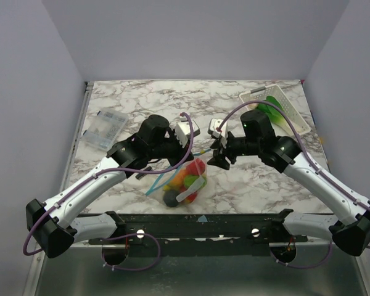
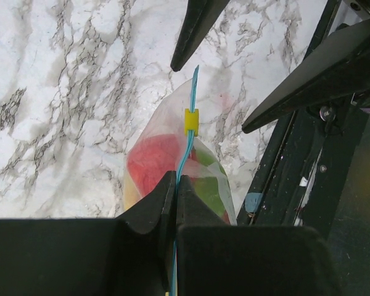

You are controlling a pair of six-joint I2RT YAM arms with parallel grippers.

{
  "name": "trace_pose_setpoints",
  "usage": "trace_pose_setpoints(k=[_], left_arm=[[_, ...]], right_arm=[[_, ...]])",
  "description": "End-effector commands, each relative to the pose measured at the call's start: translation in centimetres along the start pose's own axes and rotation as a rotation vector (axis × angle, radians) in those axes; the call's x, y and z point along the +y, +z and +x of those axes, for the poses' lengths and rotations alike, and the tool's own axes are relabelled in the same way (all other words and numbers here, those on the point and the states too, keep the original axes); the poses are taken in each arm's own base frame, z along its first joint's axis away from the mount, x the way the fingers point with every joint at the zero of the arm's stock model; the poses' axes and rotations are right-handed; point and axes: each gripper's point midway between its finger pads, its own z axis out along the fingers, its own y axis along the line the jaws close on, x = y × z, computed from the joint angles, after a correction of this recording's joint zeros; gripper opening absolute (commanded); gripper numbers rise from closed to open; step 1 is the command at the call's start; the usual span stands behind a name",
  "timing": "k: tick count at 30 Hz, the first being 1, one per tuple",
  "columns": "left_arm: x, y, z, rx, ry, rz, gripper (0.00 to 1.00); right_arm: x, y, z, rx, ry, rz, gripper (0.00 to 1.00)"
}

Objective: Place the food in the zip-top bag and seal the zipper

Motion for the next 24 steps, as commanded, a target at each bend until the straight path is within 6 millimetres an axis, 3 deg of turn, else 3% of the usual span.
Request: trace_pose_setpoints(k=[1,6,12,17,20,24], left_arm=[[-0.7,-0.2,-0.7,-0.035,0.04,0.037,0.0],[-0.8,-0.2,-0.7,-0.035,0.041,0.044,0.0],[-0.8,-0.3,-0.8,-0.038,0.045,0.043,0.0],[-0.8,-0.4,-0.7,-0.039,0.047,0.04,0.0],[-0.9,-0.3,-0.7,-0.04,0.047,0.045,0.0],[-1.1,-0.3,-0.9,-0.049,0.028,0.054,0.0]], right_arm=[[-0.8,0.0,-0.5,0.02,-0.055,0.014,0.61],[-1.6,0.8,-0.8,0.037,-0.109,-0.002,0.53],[-1.9,2.1,-0.3,0.067,-0.128,-0.045,0.25],[-1.7,2.4,0.4,0.092,-0.119,-0.064,0.17],[-2.2,2.4,0.0,0.075,-0.103,-0.031,0.01],[-2.0,2.7,-0.6,0.038,-0.042,-0.022,0.0]])
